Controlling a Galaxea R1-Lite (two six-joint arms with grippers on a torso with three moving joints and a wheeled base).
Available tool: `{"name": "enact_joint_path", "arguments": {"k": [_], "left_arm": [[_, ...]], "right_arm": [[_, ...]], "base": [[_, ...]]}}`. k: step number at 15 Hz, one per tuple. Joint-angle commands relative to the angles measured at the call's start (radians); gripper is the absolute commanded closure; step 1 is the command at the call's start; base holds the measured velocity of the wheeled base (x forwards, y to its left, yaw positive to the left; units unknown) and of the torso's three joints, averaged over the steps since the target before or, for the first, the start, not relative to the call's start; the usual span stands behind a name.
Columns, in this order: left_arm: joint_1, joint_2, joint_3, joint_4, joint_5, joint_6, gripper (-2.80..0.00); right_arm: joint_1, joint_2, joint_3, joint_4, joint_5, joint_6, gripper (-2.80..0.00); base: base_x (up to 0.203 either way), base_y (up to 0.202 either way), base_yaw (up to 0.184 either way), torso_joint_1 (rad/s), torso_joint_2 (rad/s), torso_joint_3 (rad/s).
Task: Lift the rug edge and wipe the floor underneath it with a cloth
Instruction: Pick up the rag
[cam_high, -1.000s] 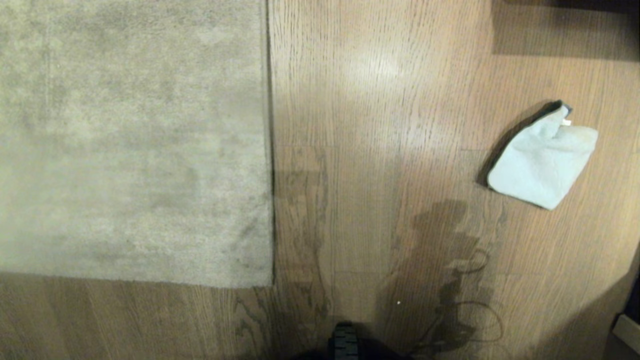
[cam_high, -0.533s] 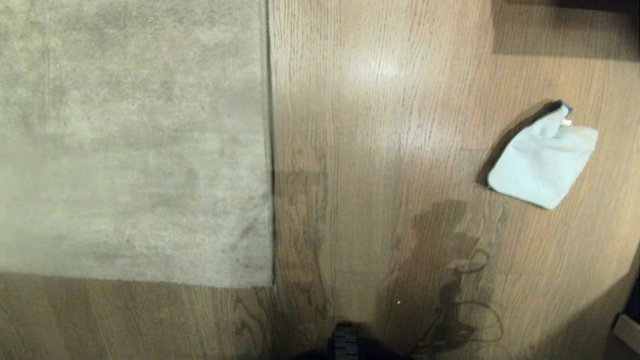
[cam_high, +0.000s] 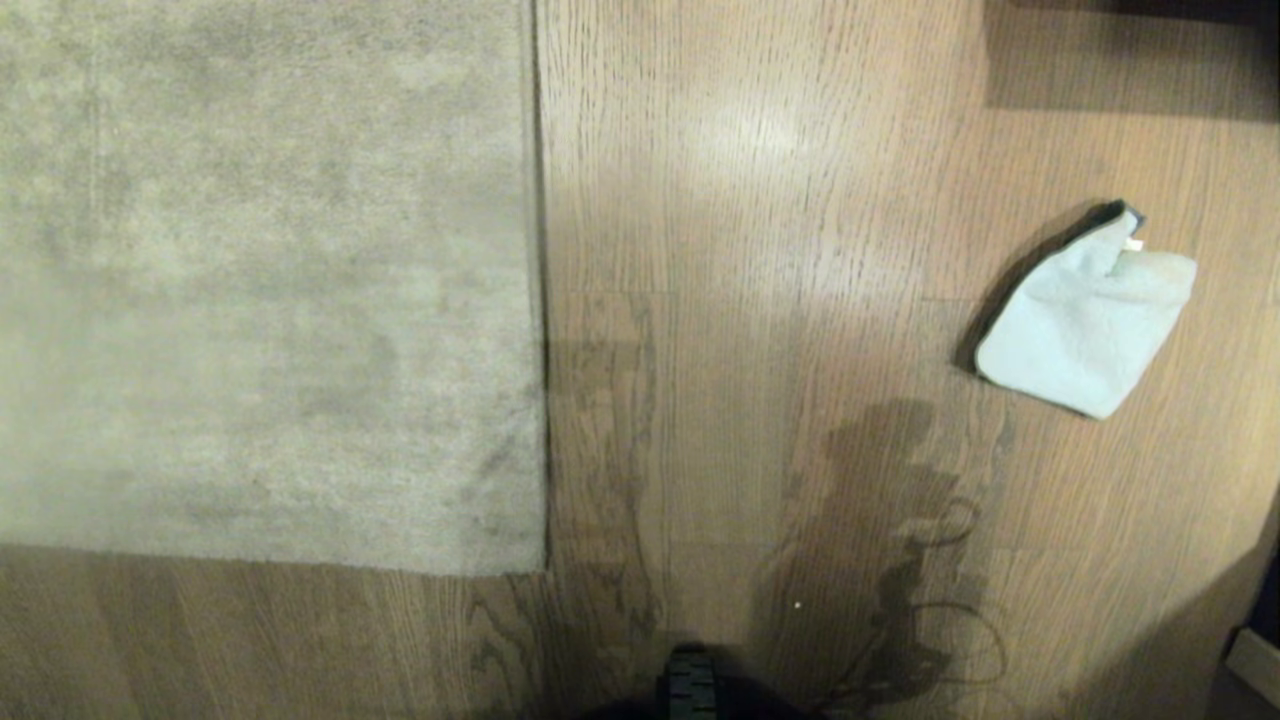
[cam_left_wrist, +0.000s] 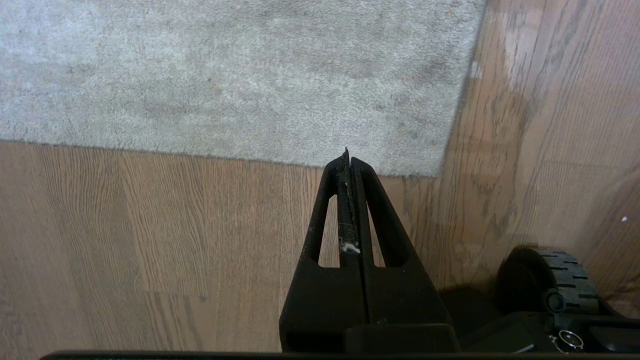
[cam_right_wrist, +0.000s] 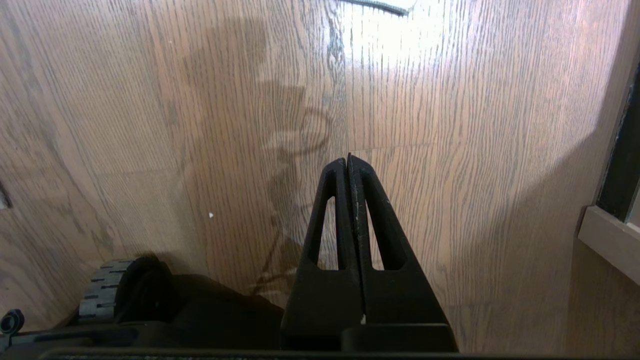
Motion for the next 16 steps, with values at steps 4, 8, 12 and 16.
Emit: {"name": "enact_joint_path", "arguments": {"k": [4, 8, 12, 16], "left_arm": [[0.0, 0.002, 0.0, -0.001, 0.0, 0.0, 0.0], [0.0, 0.002, 0.0, -0.001, 0.0, 0.0, 0.0], [0.0, 0.002, 0.0, -0.001, 0.0, 0.0, 0.0], [0.0, 0.002, 0.0, -0.001, 0.0, 0.001, 0.0]], "right_arm": [[0.0, 0.055, -0.002, 0.001, 0.039, -0.087, 0.0], [0.027, 0.331, -0.134, -0.033, 0.107, -0.078, 0.0], [0.056, 0.721, -0.235, -0.225, 0.124, -0.074, 0.0], [0.061, 1.095, -0.269, -0.601, 0.132, -0.063, -2.8]], "base": [[0.0, 0.0, 0.0, 0.0, 0.0, 0.0], [0.0, 0.0, 0.0, 0.0, 0.0, 0.0], [0.0, 0.0, 0.0, 0.0, 0.0, 0.0], [0.0, 0.0, 0.0, 0.0, 0.0, 0.0]]}}
